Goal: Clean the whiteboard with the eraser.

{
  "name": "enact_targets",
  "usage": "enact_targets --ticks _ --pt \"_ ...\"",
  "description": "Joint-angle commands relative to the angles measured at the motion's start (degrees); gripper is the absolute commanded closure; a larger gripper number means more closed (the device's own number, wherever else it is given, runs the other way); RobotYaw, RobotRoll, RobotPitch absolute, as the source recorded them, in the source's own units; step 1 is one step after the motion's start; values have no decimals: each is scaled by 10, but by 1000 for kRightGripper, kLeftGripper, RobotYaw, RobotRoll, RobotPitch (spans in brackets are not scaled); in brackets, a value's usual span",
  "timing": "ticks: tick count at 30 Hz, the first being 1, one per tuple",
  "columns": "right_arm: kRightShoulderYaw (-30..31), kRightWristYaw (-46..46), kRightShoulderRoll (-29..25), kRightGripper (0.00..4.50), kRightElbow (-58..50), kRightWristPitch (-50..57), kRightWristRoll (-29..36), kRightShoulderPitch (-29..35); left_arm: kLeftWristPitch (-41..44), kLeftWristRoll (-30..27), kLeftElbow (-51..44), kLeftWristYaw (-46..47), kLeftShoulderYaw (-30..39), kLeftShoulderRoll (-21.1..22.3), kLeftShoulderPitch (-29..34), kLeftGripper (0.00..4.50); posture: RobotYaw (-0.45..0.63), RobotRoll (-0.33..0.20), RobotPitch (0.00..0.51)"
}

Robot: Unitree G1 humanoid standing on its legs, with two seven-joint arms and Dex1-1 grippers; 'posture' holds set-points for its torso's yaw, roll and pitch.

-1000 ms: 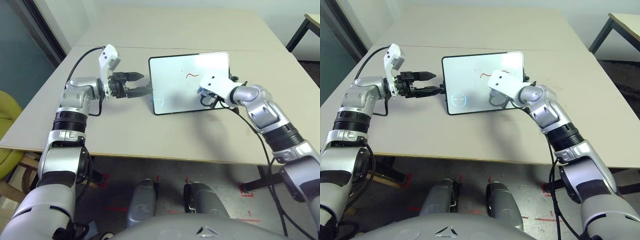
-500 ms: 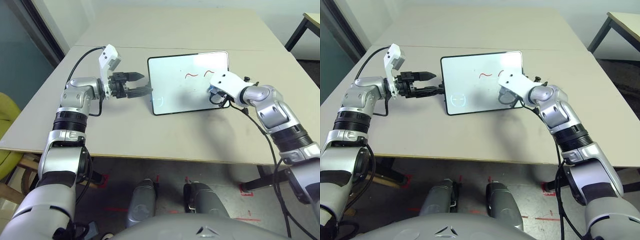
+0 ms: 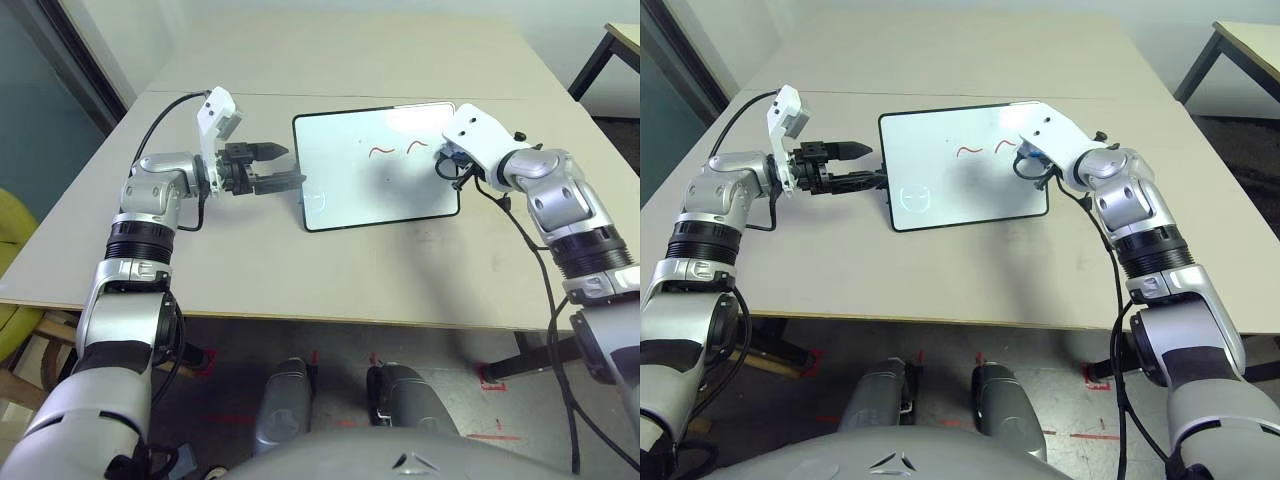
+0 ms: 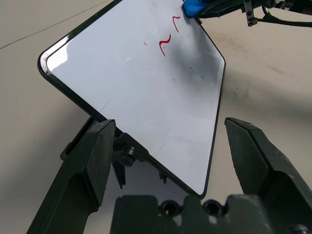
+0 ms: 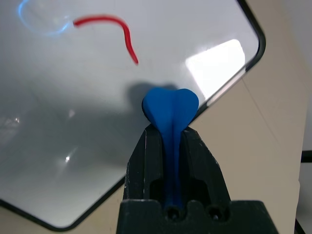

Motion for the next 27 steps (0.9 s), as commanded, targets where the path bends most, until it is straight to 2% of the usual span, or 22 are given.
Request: enact_targets --ticks 1,10,19,27 --pt "-14 4 12 4248 -14 13 15 -15 -2 -4 3 -1 3 2 -3 0 135 0 65" --pt "-1 6 22 4249 -16 14 13 -8 1 -5 -4 0 5 3 3 0 139 0 65" --pt "7 -2 41 4249 32 -8 4 -27 0 -5 -4 0 5 1 4 0 143 0 62" --pt "26 5 67 4249 32 -18 -4 -35 -1 -4 -4 -1 4 2 4 0 146 0 62"
